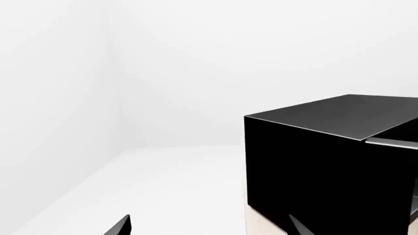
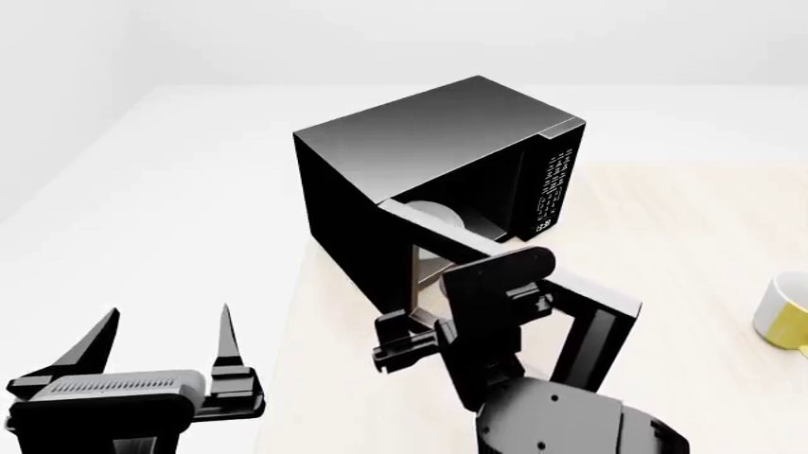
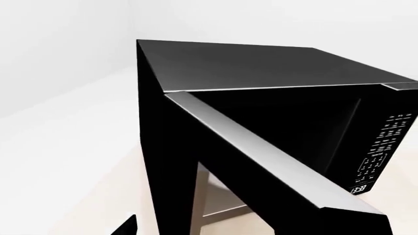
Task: Close the microwave.
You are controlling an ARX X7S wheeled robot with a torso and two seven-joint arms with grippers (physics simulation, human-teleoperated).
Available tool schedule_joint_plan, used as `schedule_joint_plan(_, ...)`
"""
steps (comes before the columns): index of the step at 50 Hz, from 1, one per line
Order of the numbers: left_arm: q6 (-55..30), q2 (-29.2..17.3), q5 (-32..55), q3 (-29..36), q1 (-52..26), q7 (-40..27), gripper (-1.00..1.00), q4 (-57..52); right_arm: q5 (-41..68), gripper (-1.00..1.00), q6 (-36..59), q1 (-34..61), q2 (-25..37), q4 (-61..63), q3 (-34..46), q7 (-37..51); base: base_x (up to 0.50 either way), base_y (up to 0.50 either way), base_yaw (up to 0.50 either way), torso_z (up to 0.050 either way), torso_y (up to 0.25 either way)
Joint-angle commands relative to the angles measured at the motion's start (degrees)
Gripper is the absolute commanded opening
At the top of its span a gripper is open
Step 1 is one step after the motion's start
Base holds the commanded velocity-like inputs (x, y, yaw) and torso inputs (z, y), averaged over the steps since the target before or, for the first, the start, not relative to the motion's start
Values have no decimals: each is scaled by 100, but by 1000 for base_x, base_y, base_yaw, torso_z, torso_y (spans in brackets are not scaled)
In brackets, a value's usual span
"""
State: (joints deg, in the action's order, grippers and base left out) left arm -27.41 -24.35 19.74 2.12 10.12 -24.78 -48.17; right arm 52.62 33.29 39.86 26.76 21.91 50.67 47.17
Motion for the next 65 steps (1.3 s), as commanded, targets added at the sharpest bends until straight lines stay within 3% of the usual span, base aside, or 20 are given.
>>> schedule_joint_plan(1,52,-16,-8,19,14,-5,100,30,6,100,0,19,15,-154,-5,-16,0,0,0,0,0)
schedule_joint_plan(65,61,-99,66,91,-28,-112,100,48,-502,100,-373,305,-123,-1718,61,-722,0,0,0,0,0)
